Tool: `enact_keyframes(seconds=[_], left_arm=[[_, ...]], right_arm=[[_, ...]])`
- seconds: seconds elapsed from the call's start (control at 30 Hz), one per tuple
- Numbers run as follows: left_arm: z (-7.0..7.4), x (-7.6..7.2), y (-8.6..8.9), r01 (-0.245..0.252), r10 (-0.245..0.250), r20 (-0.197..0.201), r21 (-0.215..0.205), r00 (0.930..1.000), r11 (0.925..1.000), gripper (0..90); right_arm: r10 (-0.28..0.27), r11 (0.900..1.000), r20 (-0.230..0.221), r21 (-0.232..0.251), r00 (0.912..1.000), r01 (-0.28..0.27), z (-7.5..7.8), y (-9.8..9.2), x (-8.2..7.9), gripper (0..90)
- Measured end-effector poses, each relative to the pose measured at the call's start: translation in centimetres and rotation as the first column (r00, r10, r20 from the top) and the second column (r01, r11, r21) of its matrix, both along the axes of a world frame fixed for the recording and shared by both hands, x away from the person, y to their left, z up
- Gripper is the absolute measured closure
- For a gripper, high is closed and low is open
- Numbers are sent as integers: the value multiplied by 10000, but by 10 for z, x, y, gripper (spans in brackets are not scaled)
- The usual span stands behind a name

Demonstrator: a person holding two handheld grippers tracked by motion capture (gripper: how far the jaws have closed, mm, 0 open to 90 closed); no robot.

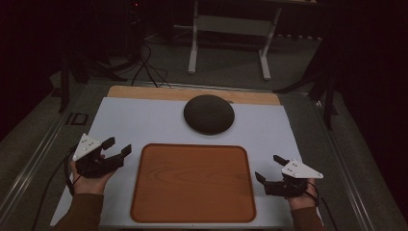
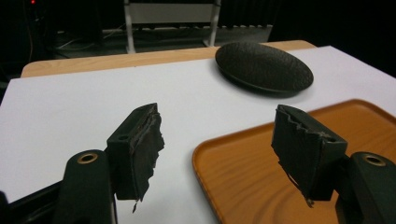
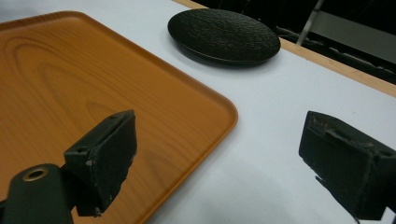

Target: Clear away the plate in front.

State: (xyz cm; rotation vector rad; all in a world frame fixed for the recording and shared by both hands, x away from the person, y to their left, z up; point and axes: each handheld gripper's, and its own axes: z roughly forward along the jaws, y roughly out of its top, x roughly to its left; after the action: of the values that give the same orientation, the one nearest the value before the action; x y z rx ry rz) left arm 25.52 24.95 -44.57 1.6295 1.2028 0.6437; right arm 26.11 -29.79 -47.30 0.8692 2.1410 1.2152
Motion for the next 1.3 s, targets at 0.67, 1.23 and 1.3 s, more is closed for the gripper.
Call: enact_keyframes(seconds=[0.67, 1.23, 1.3], left_arm=[[3, 43, -40, 338, -331, 244, -318, 9992, 9989, 324], [3, 75, -73, 722, -723, 372, 65, 9967, 9974, 330], [3, 77, -75, 734, -737, 336, 94, 9967, 9973, 331]], right_arm=[[-22, 10000, 185, 17, 9998, 22, 2, -1, 0, 111], [-110, 9994, 187, 340, 9998, 104, 4, -5, 0, 111], [-86, 9994, 198, 333, 9998, 79, 4, -5, 0, 111]])
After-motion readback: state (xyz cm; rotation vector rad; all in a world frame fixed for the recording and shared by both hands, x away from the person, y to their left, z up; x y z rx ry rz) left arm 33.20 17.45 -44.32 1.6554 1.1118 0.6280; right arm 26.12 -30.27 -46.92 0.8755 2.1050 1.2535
